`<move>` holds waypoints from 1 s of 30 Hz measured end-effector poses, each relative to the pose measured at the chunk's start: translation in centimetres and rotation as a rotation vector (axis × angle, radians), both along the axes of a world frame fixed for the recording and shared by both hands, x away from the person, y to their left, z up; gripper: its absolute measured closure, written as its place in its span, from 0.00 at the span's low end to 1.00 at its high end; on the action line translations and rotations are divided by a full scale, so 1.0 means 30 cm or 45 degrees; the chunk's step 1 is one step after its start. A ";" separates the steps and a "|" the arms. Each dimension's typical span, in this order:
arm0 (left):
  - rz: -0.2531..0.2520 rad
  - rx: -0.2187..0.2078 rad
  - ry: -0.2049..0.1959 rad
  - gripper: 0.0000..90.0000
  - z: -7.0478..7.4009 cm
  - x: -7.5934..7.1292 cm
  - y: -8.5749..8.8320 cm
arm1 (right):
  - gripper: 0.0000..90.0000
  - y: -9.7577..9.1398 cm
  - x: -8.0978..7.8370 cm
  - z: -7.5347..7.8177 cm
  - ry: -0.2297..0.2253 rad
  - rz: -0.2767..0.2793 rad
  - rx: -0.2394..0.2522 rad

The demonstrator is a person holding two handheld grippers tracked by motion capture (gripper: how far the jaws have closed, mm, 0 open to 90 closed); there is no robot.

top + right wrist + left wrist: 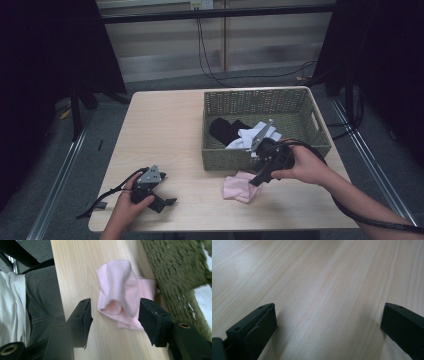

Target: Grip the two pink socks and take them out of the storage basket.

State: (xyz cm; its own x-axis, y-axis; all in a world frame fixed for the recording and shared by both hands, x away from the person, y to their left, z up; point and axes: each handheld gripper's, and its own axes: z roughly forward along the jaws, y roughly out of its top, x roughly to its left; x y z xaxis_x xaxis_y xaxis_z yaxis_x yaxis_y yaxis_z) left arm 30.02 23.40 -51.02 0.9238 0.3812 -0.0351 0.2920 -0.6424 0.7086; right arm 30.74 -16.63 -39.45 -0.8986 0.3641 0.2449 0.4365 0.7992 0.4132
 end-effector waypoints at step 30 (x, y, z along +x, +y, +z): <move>0.000 0.000 0.000 0.00 0.000 0.000 0.000 | 0.36 -0.192 -0.086 -0.161 -0.131 -0.173 0.036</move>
